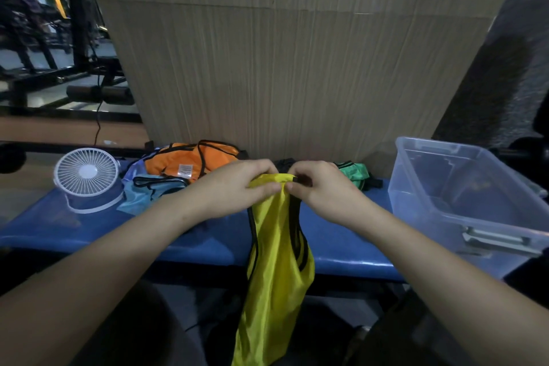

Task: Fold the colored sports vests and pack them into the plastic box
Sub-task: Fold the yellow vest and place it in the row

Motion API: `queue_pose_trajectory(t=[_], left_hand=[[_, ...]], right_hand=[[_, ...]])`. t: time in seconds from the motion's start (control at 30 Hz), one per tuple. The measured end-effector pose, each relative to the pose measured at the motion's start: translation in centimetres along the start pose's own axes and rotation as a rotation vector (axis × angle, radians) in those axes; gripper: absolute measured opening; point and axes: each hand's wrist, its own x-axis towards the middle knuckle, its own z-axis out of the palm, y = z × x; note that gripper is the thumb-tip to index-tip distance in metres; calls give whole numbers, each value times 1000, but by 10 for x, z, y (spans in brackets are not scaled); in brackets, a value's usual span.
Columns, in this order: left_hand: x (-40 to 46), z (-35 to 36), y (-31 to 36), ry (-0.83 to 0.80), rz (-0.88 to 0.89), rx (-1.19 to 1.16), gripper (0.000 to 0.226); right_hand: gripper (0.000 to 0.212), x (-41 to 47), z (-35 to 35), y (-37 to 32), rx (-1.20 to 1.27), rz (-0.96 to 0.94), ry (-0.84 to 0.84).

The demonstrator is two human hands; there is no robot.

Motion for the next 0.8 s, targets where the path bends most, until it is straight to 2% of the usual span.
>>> queue_pose_trajectory(t=[0.07, 0.17, 0.33, 0.5, 0.67, 0.8], left_hand=[[1, 2, 0, 10, -1, 3, 20], [5, 1, 0, 90, 25, 46, 15], [8, -8, -1, 85, 28, 8, 9], [9, -18, -2, 140, 11, -36, 11], [8, -31, 1, 153, -5, -45, 12], [7, -39, 4, 146, 14, -34, 10]], right_hand=[[8, 0, 0, -1, 6, -12, 2], [2, 1, 4, -2, 18, -38, 1], [32, -5, 10, 6, 188, -40, 56], [35, -18, 22, 22, 201, -56, 41], [14, -30, 38, 54, 20, -81, -94], [31, -30, 51, 68, -81, -67, -187]])
